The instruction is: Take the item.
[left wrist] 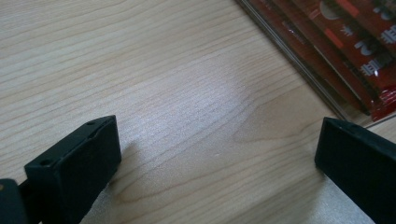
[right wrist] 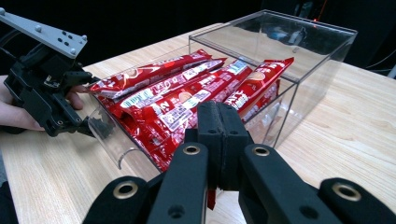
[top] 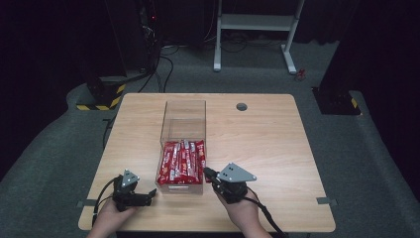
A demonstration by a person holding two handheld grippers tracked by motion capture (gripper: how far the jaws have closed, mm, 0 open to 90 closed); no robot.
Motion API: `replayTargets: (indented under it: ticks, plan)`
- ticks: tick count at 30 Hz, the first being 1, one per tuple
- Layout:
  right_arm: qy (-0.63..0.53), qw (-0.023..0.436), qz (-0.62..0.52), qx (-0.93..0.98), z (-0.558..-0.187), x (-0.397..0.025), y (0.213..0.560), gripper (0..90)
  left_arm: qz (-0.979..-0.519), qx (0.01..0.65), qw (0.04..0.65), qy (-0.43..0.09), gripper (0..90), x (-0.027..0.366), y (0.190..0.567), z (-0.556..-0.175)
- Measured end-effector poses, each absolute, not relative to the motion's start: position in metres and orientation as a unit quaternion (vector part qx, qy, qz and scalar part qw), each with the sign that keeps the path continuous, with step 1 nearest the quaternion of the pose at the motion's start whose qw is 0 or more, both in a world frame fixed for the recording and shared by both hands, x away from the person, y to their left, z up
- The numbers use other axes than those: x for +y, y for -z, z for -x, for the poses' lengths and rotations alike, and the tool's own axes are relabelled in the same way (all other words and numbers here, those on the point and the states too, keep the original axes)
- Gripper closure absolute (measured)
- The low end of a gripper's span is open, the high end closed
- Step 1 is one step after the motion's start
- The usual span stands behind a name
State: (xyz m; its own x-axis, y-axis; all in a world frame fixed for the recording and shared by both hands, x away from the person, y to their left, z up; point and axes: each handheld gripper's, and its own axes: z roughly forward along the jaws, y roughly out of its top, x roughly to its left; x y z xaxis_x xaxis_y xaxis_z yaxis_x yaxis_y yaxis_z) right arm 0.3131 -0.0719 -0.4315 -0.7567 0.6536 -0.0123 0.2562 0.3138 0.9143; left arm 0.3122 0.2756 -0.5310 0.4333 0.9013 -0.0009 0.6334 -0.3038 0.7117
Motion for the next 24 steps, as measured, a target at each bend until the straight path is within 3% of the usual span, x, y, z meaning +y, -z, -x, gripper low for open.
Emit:
replayTargets:
  ticks: [24]
  plan:
    - [-0.507, 0.213, -0.302, 0.778, -0.313, -0.093, 0.426, 90.0, -0.781, 0.491, 0.327, -0.205, 0.6, 0.275, 0.531, -0.313]
